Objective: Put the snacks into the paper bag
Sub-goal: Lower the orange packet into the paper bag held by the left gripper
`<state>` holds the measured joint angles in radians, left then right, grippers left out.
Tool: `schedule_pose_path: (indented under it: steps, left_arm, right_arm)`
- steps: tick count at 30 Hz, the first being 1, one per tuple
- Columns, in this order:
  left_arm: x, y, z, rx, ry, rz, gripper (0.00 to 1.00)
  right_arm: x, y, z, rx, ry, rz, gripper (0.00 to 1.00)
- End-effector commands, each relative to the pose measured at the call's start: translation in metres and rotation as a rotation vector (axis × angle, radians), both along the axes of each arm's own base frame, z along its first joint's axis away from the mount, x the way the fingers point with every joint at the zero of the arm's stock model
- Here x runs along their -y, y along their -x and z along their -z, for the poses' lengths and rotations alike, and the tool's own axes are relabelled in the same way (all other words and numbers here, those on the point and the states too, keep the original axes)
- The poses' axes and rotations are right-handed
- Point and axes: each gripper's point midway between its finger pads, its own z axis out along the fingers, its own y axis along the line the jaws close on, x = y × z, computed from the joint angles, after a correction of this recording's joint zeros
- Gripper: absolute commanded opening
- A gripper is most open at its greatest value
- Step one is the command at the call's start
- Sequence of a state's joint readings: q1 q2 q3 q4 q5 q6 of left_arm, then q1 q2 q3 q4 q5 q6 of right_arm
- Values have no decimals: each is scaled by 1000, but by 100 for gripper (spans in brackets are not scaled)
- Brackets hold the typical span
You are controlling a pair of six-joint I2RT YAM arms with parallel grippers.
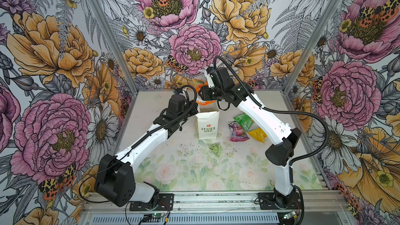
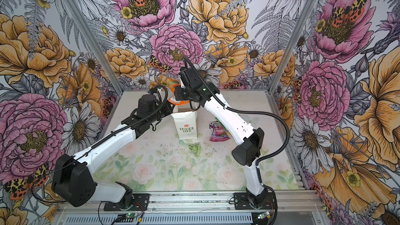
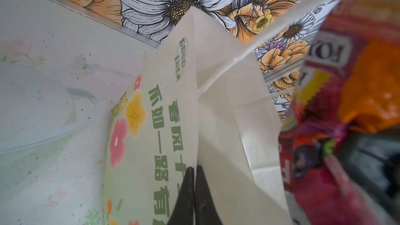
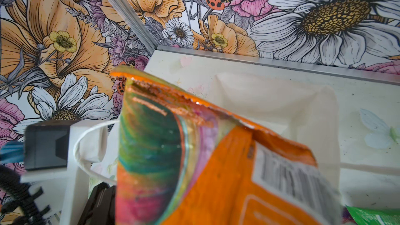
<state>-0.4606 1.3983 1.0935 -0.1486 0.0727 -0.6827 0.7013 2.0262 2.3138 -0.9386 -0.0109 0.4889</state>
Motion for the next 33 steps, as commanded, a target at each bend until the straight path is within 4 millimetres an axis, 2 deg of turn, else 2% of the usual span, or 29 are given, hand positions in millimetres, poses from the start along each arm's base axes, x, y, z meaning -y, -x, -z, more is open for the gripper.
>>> schedule_pose_path:
  steps: [1, 16, 33]
  left_arm:
    - [3, 1, -10, 30, 26, 20, 0]
    - [3, 1, -11, 30, 24, 17, 0]
    - [3, 0, -13, 32, 23, 18, 0]
  right_arm:
    - [1, -13, -6, 40, -18, 27, 43]
    - [6, -20, 26, -23, 20, 35, 46]
    - [9, -27, 46, -61, 35, 43, 52]
